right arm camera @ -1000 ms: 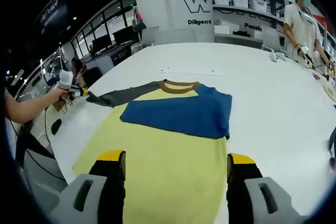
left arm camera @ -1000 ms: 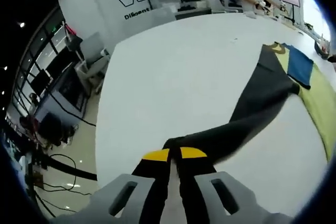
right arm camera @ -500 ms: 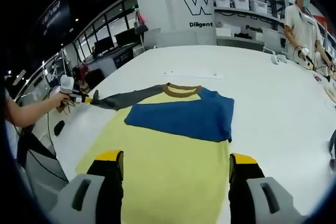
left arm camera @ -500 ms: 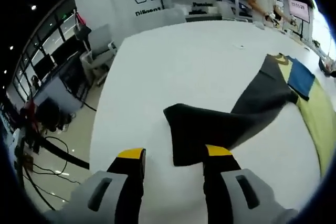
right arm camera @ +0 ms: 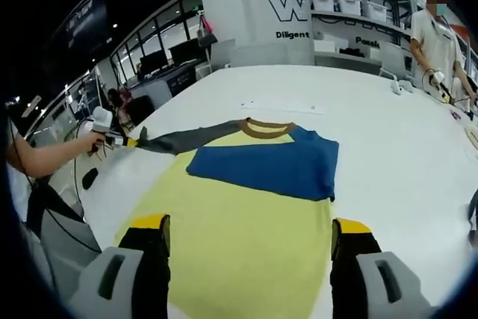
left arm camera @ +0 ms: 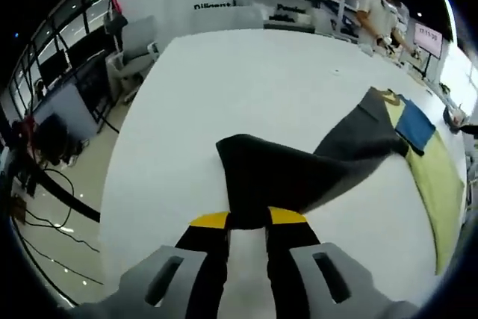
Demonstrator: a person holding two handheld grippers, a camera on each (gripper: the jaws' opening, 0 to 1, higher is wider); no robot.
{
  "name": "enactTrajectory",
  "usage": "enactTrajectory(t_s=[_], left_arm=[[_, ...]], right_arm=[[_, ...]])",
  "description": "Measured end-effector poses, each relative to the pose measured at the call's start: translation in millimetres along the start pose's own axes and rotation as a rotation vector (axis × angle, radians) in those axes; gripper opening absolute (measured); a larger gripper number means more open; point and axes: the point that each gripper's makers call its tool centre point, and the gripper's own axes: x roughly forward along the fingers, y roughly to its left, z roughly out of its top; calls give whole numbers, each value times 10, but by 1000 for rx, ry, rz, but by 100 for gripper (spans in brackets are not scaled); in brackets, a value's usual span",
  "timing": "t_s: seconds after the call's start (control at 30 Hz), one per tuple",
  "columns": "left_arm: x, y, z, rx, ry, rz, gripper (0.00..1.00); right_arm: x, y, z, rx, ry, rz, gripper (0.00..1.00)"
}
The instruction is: Fold the garment on the visible template until the final outline fits inside the template.
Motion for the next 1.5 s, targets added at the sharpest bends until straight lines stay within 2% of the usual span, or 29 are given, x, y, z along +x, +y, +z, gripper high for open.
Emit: enactTrajectory(t_s=[0.03,0.13,0.2,0.3,0.47,0.8,0.87,0.93,1.17,1.33,1.5], left_arm=[[-3,0,2,-9,2,1,17],[-19,28,0,2,2,18,4],[-62,47,-15,3,7,31,2],[-144,55,-33,24,13,51,2],[-287,69,-61,11,8,62,2],[-666,157,-253,8,61,102,2],[-663,164,-268,1,48,101,2],[-615,151,-372,-16,75,97,2],[-561,85,-484,-9,101,113,2],[-582,64,-436,-3,108,125,2],[-575,-2,-297,0,77,129,2]], right_arm=[[-8,1,-4,0,0,-1,88],[-36,-1,-21,3,1,-3,88],[-51,3,-30,2,4,-4,88],[-73,-1,-31,-1,4,-5,88],[-104,9,-24,-8,0,-5,89],[-159,44,-46,-17,-4,-1,89],[-157,59,-51,-18,-3,4,89],[-151,69,-68,-23,5,6,89],[-161,69,-82,-25,9,7,89],[-170,69,-114,-24,16,8,90],[-174,68,-129,-27,21,10,90]])
